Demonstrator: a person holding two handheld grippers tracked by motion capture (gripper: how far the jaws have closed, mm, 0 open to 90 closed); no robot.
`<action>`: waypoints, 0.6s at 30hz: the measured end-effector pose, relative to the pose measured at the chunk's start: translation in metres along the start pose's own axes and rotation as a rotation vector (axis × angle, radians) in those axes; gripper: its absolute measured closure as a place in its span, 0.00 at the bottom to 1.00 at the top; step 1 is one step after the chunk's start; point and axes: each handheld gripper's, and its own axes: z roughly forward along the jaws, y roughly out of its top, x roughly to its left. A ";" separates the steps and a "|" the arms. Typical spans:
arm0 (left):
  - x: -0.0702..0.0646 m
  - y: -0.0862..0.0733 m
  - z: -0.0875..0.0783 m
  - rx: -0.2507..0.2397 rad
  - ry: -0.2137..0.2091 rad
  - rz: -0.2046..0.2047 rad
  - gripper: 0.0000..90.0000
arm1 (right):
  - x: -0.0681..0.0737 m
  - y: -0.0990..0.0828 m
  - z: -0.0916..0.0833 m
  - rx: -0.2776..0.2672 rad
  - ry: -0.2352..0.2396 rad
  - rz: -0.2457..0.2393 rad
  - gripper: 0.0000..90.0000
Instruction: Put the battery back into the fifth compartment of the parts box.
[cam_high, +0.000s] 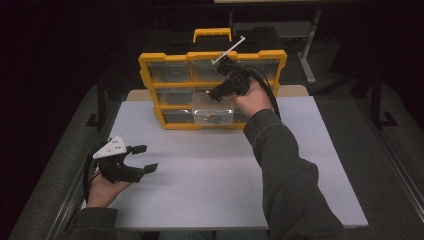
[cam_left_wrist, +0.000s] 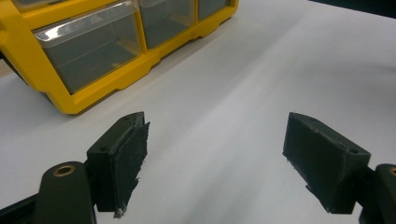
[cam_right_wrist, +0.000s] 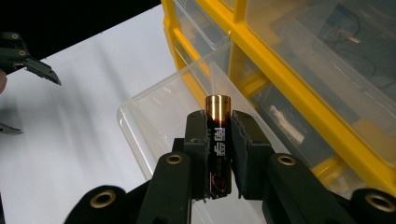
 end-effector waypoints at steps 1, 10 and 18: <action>0.000 0.000 0.000 0.002 0.000 0.001 0.24 | -0.001 -0.001 0.001 0.001 0.000 -0.001 0.85; 0.000 0.000 0.000 0.003 0.000 0.001 0.23 | -0.004 -0.006 0.009 0.021 -0.009 0.000 0.85; 0.001 0.000 -0.001 0.005 0.002 0.001 0.23 | -0.006 -0.008 0.017 0.046 -0.016 -0.005 0.85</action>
